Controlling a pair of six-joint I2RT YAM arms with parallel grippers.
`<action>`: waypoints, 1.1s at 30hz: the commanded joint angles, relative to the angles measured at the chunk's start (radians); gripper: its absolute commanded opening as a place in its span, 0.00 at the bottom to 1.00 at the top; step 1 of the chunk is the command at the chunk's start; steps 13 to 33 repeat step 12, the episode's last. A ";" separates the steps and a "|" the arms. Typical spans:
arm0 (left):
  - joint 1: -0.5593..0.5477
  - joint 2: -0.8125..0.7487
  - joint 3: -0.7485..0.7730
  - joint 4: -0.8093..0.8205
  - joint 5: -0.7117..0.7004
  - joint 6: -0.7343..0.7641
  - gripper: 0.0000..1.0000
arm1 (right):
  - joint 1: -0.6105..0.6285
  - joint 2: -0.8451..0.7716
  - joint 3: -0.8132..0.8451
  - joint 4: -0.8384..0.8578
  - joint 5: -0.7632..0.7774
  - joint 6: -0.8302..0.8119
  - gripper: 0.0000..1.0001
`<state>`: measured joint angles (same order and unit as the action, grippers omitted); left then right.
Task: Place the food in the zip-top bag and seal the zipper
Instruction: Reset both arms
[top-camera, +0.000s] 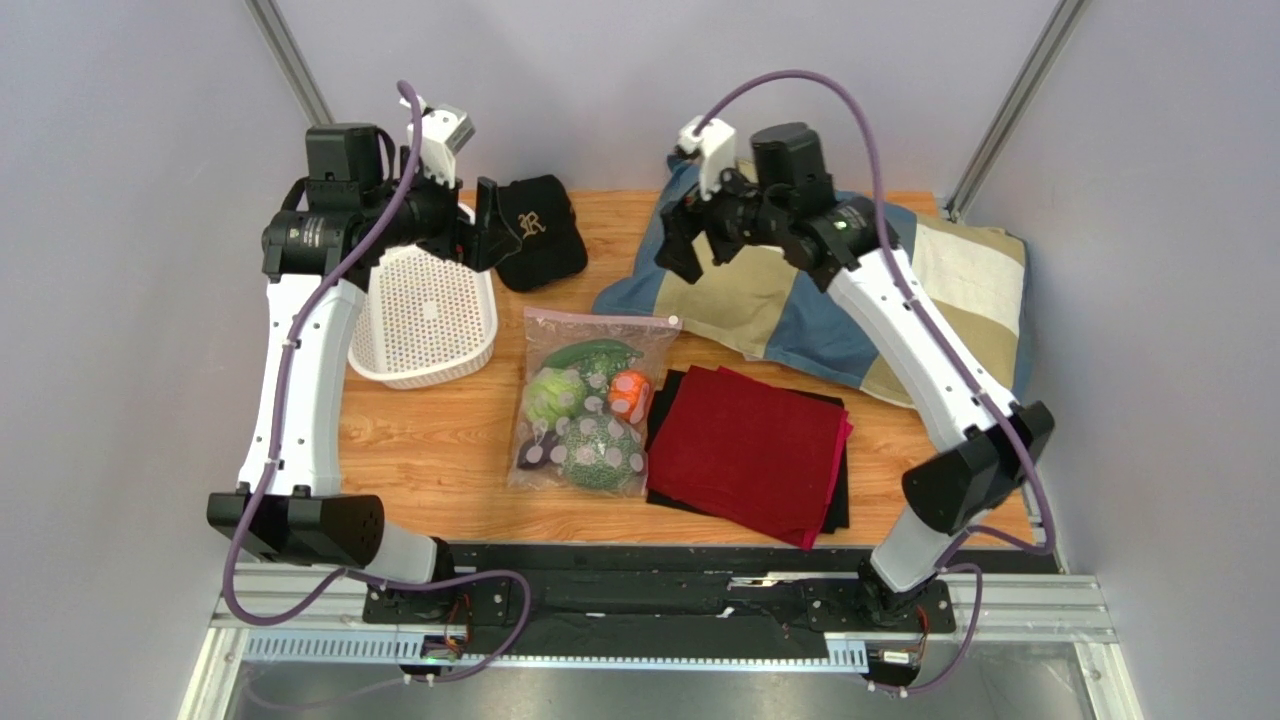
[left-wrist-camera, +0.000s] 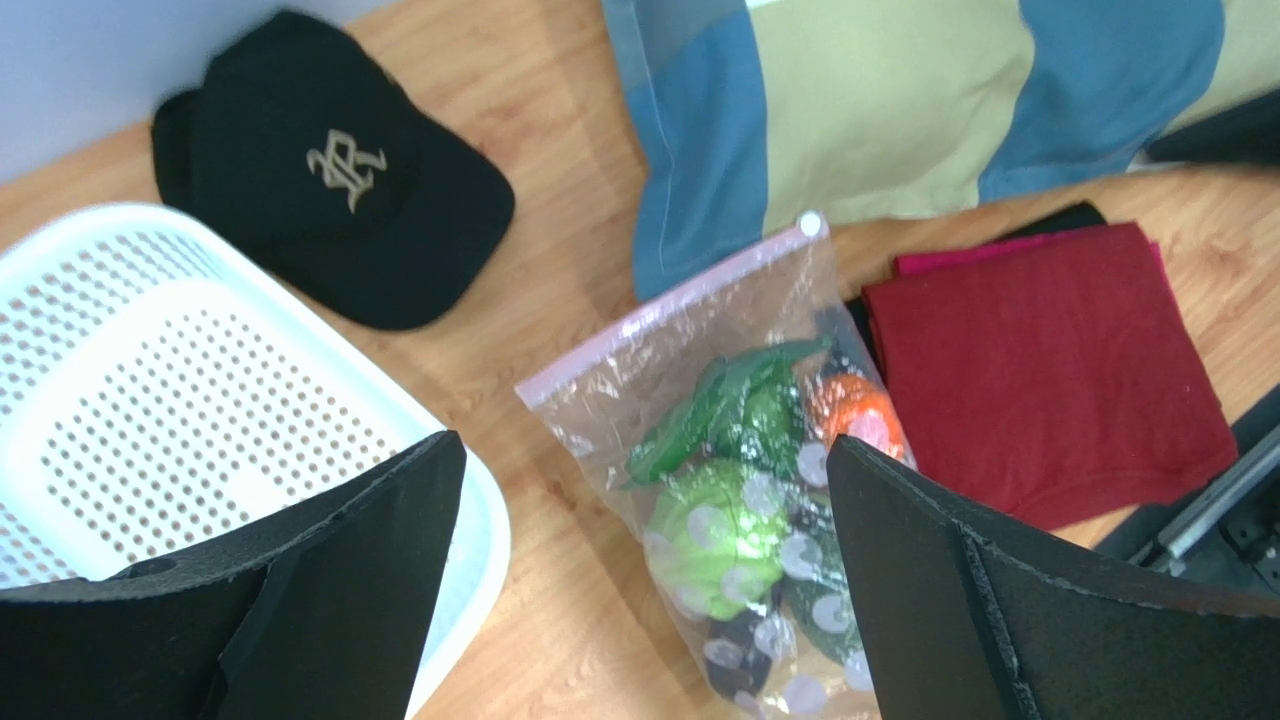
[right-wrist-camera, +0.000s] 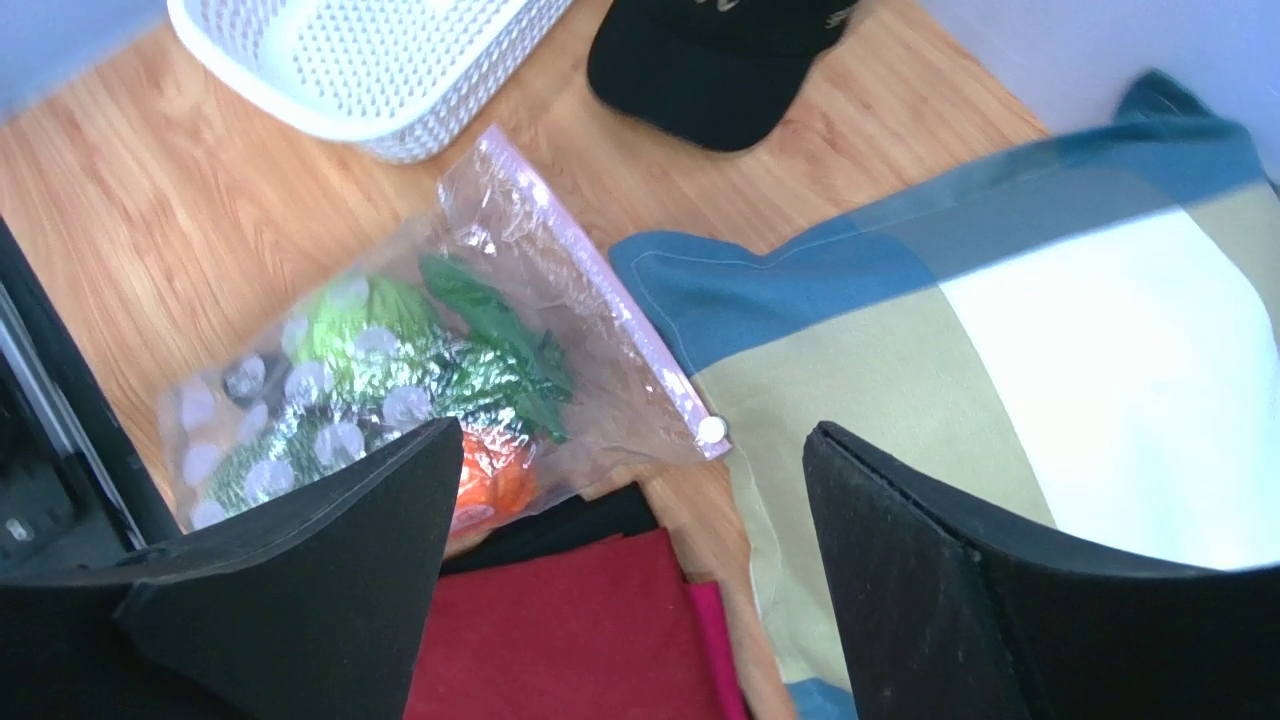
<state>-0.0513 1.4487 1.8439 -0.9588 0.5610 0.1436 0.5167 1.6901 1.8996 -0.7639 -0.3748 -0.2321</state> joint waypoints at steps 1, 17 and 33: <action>0.001 -0.023 -0.095 -0.044 -0.016 0.039 0.99 | -0.127 -0.134 -0.163 0.078 -0.073 0.258 0.88; -0.007 -0.071 -0.252 -0.037 -0.144 0.065 0.99 | -0.279 -0.426 -0.519 0.136 -0.061 0.247 0.89; -0.007 -0.071 -0.252 -0.037 -0.144 0.065 0.99 | -0.279 -0.426 -0.519 0.136 -0.061 0.247 0.89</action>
